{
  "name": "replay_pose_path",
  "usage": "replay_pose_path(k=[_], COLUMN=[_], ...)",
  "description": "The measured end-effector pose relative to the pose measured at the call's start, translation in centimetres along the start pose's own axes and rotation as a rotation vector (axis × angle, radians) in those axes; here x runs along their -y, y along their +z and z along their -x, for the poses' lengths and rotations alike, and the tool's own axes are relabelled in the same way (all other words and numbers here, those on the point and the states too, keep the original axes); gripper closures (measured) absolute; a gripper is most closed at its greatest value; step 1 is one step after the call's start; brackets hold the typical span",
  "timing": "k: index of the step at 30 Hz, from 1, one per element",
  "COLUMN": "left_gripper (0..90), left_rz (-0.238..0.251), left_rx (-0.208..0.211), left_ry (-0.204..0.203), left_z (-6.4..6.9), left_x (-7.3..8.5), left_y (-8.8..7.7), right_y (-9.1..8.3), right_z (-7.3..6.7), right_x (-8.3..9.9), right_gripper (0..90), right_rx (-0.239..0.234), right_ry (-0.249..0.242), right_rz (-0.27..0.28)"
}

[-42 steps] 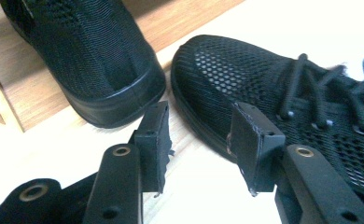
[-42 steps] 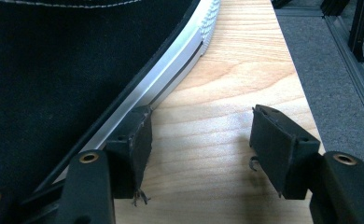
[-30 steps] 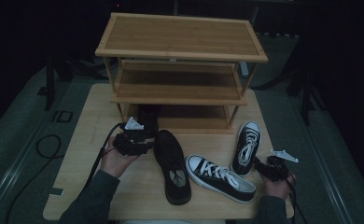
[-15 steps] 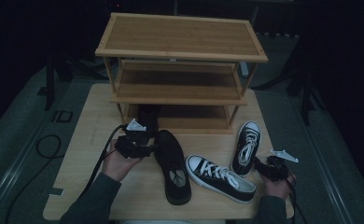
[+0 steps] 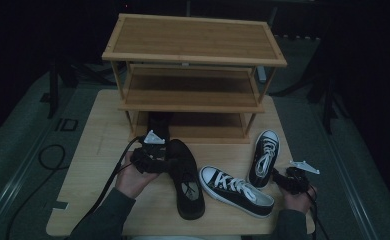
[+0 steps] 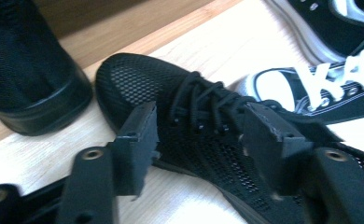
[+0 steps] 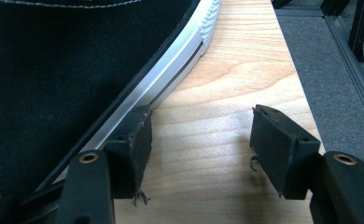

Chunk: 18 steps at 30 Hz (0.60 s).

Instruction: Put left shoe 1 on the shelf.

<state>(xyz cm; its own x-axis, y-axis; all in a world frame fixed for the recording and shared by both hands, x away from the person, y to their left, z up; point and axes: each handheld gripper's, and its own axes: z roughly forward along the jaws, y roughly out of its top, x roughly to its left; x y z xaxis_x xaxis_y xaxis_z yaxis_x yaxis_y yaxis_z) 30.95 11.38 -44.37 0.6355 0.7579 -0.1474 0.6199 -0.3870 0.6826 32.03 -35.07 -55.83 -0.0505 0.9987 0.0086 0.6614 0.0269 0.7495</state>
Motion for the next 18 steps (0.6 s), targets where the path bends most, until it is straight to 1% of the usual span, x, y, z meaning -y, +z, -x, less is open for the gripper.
replay_pose_path(k=[1,2,3,4,8,12,17,18], left_gripper=[39.3,37.1,35.8,34.7,31.6,29.8,30.5,31.2], left_rz=[0.000,0.000,0.000,0.000,-0.016,-0.041,-0.070,-0.081], left_rx=[-0.008,-0.016,-0.020,-0.016,-0.005,0.005,0.025,0.016], left_ry=[0.001,0.004,0.009,0.004,0.017,0.036,0.045,0.050], left_z=[0.2,0.4,0.5,0.7,1.5,2.5,3.2,3.3], left_x=[-0.1,-0.1,-0.2,-0.3,-0.5,-0.6,-0.4,-0.3], left_y=[0.0,-0.1,-0.1,-0.1,0.2,0.9,1.8,2.0], right_y=[0.0,0.0,0.0,0.0,0.0,0.0,0.0,0.0], right_z=[0.0,0.0,0.0,0.0,0.0,0.0,0.0,0.0], right_x=[0.0,0.0,0.0,0.0,0.0,0.0,0.0,0.0], right_gripper=[38.6,38.6,38.6,38.6,38.6,38.6,38.6,38.6], right_rx=[0.000,0.000,0.000,0.000,0.000,0.000,0.000,0.000], right_ry=[0.000,0.000,0.000,0.000,0.000,0.000,0.000,0.000], right_rz=[0.000,0.000,0.000,0.000,0.000,0.000,0.000,0.000])
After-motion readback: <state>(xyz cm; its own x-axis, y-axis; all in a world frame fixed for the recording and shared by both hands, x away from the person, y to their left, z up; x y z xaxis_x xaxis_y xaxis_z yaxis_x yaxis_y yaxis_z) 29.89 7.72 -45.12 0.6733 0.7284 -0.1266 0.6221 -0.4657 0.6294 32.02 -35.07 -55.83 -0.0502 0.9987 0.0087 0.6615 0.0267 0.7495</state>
